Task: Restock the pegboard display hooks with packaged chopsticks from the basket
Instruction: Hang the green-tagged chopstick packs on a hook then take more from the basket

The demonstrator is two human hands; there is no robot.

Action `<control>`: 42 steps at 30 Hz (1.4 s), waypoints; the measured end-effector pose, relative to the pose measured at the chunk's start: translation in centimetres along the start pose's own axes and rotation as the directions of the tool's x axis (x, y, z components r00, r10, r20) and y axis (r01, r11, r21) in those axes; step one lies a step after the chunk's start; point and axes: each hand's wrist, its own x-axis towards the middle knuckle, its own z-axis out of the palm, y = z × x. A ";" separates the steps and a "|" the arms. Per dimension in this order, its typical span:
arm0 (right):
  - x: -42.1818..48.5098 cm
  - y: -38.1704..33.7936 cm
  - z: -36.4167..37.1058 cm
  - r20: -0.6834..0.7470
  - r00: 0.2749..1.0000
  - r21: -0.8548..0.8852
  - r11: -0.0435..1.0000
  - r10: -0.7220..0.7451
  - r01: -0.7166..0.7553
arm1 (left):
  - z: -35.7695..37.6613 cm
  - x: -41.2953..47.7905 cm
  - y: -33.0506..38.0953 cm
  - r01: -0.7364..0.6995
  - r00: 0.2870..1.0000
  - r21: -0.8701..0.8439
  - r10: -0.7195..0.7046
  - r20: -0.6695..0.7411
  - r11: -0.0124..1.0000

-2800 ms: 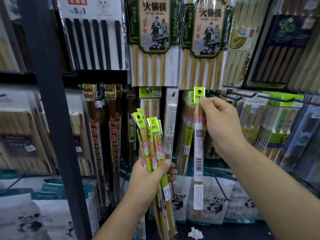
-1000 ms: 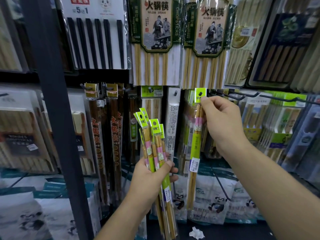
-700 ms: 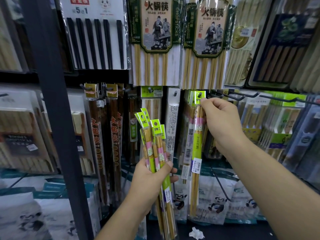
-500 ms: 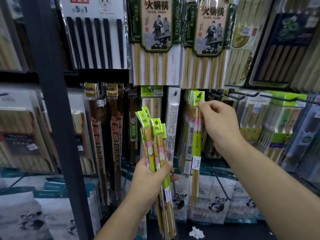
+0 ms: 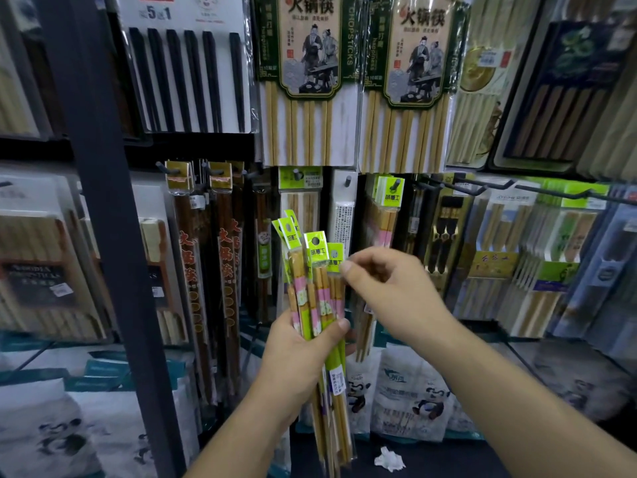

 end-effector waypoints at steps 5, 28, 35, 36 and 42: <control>-0.4 0.4 0.5 0.003 1.000 -0.038 0.999 -0.012 0.012 | -0.1 -0.1 -0.1 -0.014 0.999 0.044 0.013 0.037 0.999; 4.2 -1.7 -3.8 -0.309 0.942 0.221 0.973 0.131 -0.063 | -0.3 0.0 -0.2 0.039 0.999 -0.003 -0.039 -0.005 0.999; 3.7 -0.7 -3.4 -0.386 0.915 0.112 0.990 0.118 -0.080 | -0.6 0.1 -0.3 0.039 0.999 0.023 -0.039 0.015 0.999; 3.6 -0.5 -3.3 -0.407 0.906 0.093 0.992 0.116 -0.086 | -0.6 0.1 -0.2 0.037 0.999 0.035 -0.037 0.021 0.999; 0.9 -0.2 -1.6 -0.256 0.963 0.090 0.994 0.088 -0.067 | -0.4 -0.1 0.2 0.032 0.998 0.069 -0.035 0.050 0.997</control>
